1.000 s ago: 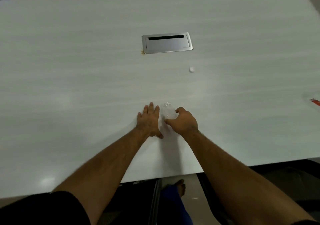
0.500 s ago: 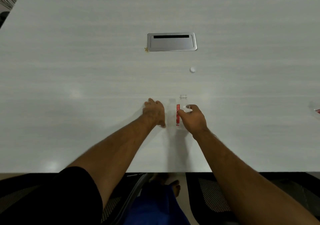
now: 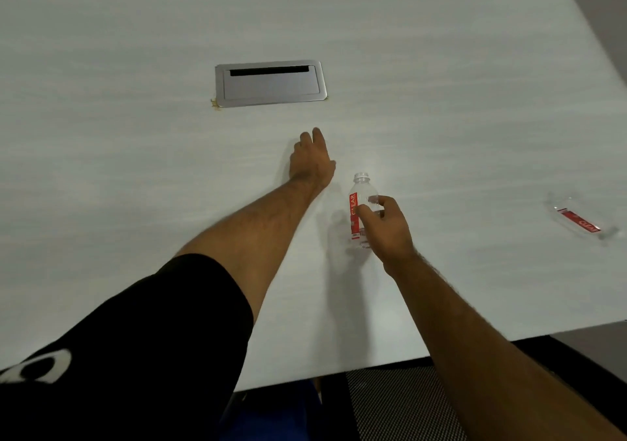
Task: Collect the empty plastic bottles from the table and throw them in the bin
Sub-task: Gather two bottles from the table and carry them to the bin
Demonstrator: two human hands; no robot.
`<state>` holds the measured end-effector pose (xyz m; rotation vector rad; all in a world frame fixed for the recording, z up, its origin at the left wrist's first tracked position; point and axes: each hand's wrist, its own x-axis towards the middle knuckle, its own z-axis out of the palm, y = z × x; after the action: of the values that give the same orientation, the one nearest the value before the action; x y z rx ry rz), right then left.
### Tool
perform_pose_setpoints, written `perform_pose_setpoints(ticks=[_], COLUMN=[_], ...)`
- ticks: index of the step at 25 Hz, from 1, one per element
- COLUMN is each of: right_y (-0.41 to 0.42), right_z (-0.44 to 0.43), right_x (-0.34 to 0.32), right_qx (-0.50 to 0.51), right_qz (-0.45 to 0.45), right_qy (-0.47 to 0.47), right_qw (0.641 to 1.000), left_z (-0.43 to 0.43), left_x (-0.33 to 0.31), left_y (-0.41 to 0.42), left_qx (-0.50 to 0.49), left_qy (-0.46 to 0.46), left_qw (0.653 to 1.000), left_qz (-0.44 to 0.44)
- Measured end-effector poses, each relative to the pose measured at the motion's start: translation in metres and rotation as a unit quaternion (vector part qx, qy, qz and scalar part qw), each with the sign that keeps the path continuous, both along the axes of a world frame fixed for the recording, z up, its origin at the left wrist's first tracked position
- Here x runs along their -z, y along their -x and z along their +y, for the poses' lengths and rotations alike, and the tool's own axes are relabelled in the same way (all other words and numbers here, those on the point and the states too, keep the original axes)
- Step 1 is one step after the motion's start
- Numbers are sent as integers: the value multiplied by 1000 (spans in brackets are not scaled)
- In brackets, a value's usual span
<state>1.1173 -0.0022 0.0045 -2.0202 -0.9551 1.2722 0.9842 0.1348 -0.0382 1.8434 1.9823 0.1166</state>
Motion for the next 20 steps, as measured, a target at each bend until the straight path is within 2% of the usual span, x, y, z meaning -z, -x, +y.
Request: perform_pose_setpoints(ticks=[4, 6, 8, 10, 12, 14, 16, 20], right_y=[-28, -42, -53, -69, -87, -108, -130, -173], right_z=[-1, -9, -17, -27, -37, -53, -72, -106], right_x=[3, 5, 5, 1, -8, -22, -38, -76], right_qx=[16, 31, 48, 66, 81, 77, 52, -9], right_qz=[24, 37, 54, 65, 79, 93, 110, 118], right_qy=[-4, -3, 1, 0, -10, -28, -40, -94], right_qw=[1000, 999, 997, 996, 994, 992, 992, 988], left_z=[24, 15, -3, -28, -55, -83, -114, -165], left_x=[7, 5, 0, -13, -39, -71, -100, -142], left_y=[-20, -36, -52, -75, -101, -124, -146, -182], left_qx=[74, 81, 24, -80, -188, -238, -235, -198], left_qy=[-35, -46, -37, -1, 67, 113, 126, 122], left_qw=[991, 993, 998, 969, 883, 789, 754, 749], left_qz=[107, 74, -48, -234, -425, -556, -600, -621])
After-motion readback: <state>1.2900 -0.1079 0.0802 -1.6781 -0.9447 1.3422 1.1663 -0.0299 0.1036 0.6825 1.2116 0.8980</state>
